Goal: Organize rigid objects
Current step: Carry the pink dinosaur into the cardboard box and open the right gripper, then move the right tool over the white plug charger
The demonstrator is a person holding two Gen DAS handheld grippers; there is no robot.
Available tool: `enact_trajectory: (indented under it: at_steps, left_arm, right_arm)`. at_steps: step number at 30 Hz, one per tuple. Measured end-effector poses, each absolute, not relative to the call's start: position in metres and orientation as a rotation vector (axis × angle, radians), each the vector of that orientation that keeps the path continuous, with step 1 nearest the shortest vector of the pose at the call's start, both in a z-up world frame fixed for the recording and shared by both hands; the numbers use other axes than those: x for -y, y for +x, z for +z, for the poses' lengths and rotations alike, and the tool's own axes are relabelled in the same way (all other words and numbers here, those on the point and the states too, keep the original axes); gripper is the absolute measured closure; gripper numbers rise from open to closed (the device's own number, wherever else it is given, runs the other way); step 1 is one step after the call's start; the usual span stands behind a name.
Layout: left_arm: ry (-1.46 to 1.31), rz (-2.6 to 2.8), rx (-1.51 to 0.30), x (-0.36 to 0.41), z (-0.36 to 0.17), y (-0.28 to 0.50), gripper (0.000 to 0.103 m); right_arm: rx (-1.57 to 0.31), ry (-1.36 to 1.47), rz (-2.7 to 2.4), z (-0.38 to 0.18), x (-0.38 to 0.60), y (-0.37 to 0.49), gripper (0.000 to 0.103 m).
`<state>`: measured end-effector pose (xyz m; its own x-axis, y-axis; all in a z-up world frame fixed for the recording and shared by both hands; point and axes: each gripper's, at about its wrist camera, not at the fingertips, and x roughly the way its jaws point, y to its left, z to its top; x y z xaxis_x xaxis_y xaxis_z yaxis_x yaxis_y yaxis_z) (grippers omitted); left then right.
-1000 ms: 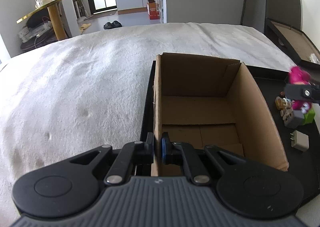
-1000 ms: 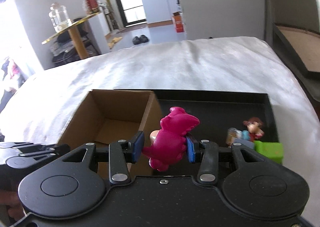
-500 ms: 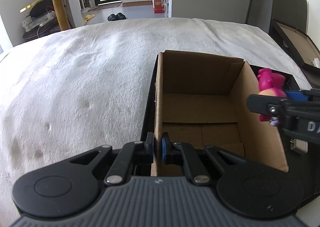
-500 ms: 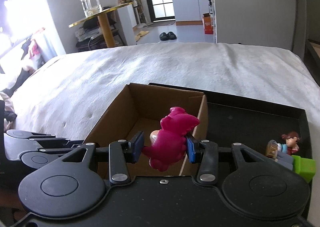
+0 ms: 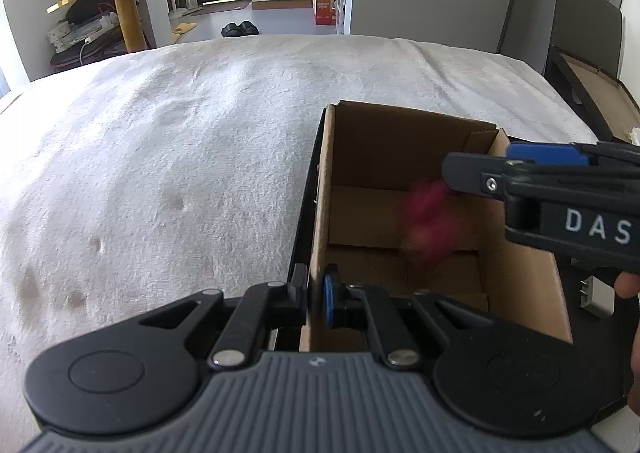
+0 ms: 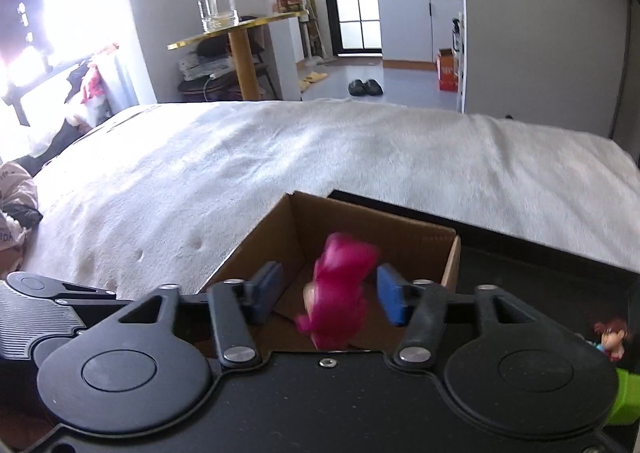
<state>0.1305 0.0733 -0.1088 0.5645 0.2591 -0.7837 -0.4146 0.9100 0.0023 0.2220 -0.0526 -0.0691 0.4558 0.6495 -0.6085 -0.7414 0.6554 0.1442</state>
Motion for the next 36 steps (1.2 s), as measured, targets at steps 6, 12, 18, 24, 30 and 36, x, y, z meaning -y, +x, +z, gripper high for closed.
enact_trajectory:
  at_steps: [6,12,18,24,30,36]
  left_arm:
    - [-0.182,0.418,-0.895,-0.072,-0.108,0.132,0.093]
    - [-0.177,0.441,-0.908,-0.071,-0.106,0.133,0.087]
    - [-0.148,0.491,-0.904,-0.069,-0.098,0.134,0.061]
    - [-0.111,0.525,-0.901,-0.064,-0.094,0.136,0.037]
    - [-0.077,0.542,-0.903,-0.057,-0.094,0.142,0.031]
    - [-0.032,0.563,-0.901,-0.049,-0.095,0.147,0.022]
  right_arm:
    - [-0.72,-0.123,0.82,-0.069,0.069,0.225,0.042]
    - [-0.729,-0.075,0.725,-0.068,0.106,0.226,0.02]
    - [-0.747,-0.022,0.652,-0.07,0.148,0.229,0.018]
    - [-0.77,-0.006,0.577,-0.081,0.178,0.231,0.017]
    - [-0.806,-0.002,0.523,-0.097,0.201,0.232,0.017]
    - [-0.849,0.018,0.473,-0.113,0.216,0.238,0.017]
